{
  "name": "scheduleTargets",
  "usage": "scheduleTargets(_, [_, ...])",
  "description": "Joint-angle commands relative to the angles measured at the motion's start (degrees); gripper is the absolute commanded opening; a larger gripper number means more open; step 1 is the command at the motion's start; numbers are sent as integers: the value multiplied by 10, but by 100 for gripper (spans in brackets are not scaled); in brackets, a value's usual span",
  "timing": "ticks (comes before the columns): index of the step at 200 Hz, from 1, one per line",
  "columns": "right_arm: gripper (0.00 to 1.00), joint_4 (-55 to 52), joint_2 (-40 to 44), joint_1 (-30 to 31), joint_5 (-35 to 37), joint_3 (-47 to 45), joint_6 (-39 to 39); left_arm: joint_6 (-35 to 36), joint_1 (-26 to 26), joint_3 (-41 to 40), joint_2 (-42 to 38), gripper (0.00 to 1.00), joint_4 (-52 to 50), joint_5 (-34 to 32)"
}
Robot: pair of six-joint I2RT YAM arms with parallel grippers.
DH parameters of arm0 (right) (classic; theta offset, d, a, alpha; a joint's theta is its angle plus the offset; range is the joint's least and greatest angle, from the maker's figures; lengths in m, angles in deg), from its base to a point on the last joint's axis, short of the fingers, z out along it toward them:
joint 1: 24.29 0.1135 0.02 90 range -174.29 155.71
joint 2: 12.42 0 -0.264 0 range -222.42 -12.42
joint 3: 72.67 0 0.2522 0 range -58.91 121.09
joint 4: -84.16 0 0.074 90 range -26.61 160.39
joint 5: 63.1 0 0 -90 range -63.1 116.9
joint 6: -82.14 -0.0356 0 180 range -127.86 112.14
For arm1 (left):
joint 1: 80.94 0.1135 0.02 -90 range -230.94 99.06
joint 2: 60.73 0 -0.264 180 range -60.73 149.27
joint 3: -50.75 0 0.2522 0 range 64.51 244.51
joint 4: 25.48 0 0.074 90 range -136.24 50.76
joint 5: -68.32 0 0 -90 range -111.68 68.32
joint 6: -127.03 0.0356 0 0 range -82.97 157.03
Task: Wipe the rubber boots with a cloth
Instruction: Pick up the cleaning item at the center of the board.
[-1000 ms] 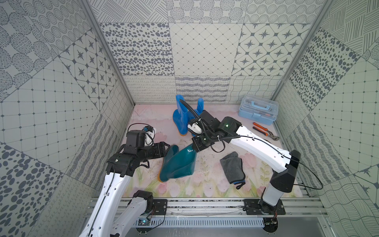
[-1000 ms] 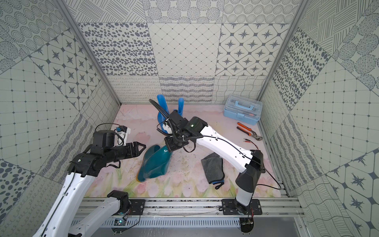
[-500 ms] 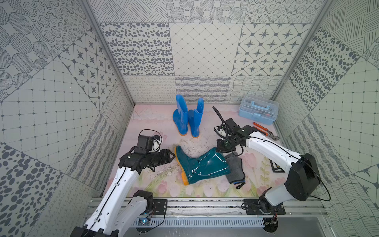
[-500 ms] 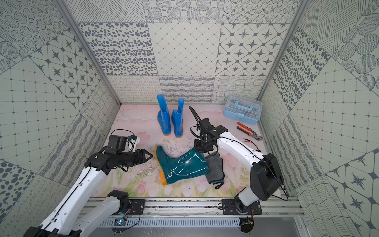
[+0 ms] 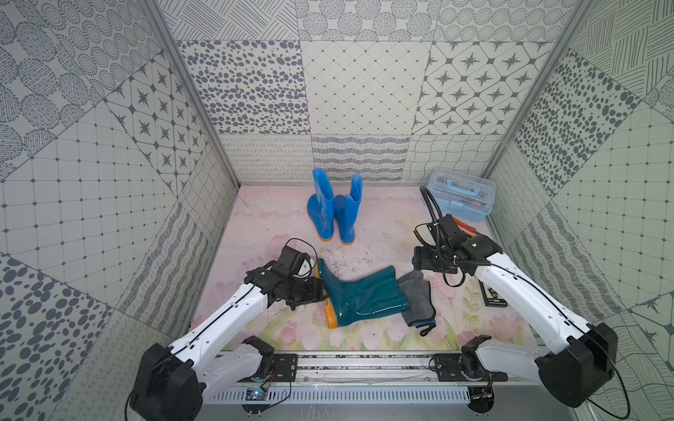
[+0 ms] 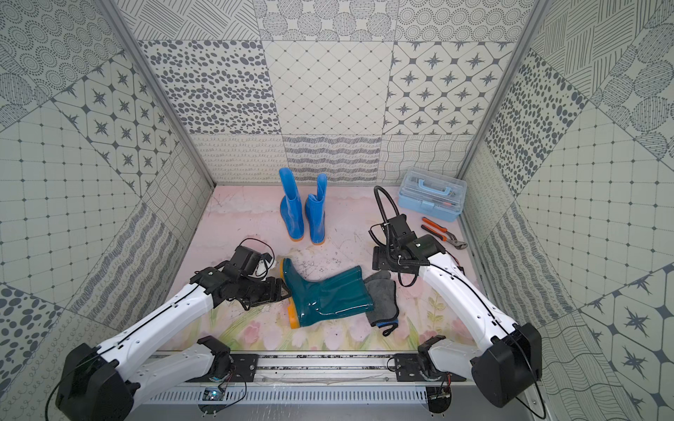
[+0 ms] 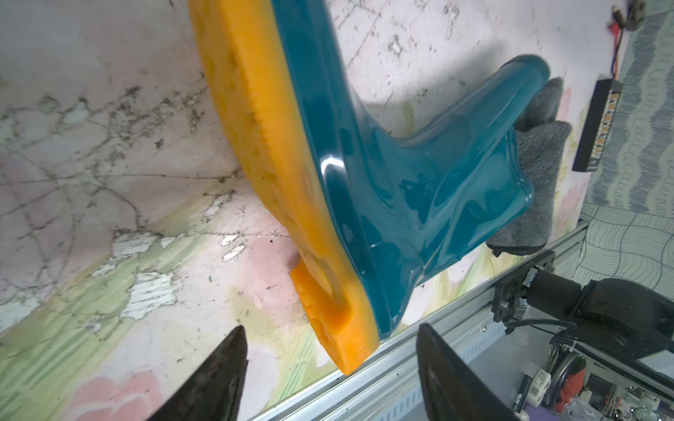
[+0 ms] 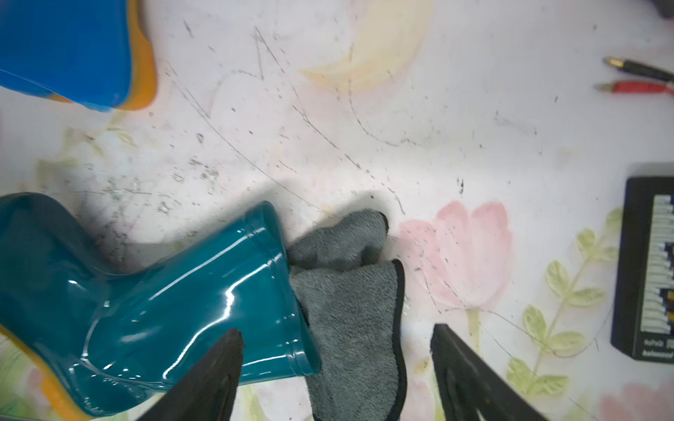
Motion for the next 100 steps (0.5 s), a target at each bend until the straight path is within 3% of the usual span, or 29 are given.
scheduleTargets(1, [84, -20, -9, -2, -5, -65, -23, -22, -28, 0, 74, 76, 100, 14])
scheduleTargets(26, [85, 53, -16, -1, -79, -133, -48, -12, -37, 15, 125, 75, 101, 0])
scheduleTargets(80, [86, 181, -127, 0, -140, -179, -52, 6, -37, 51, 144, 53, -13, -73])
scheduleTargets(92, [80, 197, -152, 0, -145, -175, -49, 7, -36, 54, 131, 51, -36, -85])
scheduleTargets(100, [69, 202, -165, -1, -145, -173, -48, 8, -37, 56, 122, 51, -52, -92])
